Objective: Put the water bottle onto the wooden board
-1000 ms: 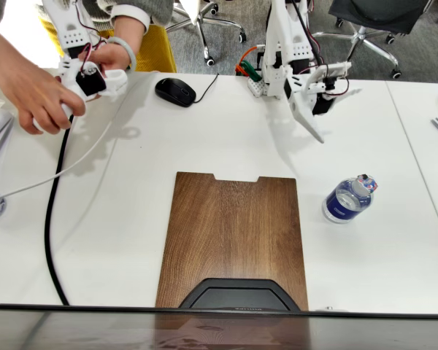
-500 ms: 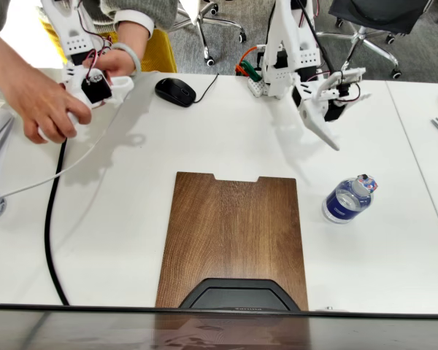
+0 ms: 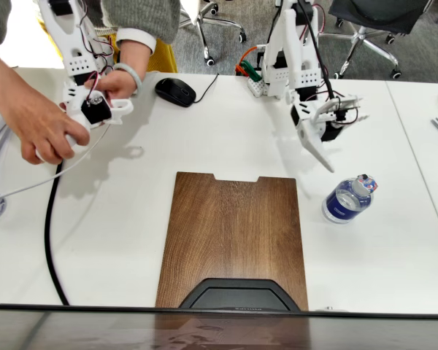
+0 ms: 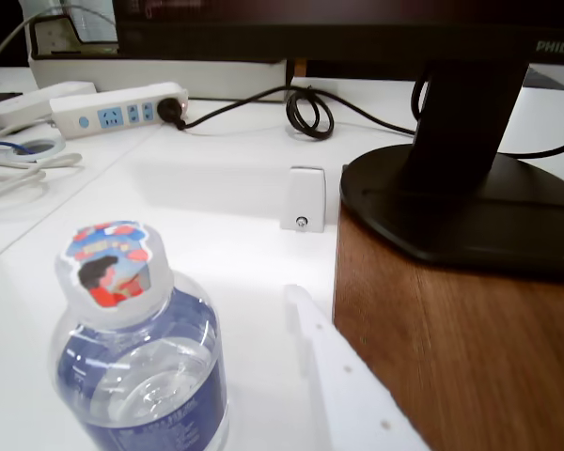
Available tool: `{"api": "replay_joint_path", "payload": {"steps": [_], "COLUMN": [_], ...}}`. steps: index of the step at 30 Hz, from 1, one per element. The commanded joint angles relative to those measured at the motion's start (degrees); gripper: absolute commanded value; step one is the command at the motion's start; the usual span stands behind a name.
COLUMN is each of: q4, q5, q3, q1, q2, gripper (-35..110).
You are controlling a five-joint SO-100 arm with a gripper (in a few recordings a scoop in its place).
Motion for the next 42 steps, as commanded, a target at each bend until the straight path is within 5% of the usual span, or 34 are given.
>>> {"api": "replay_joint_path", "payload": {"steps": [1,42], "q4": [-3.2,-4.0], "q5": [-1.1,0.1], "q3": [-2.5,-26.8], "q1": [-0.4,-4.3], "q2": [-1.0,-21.9], "gripper": [100,100]}}
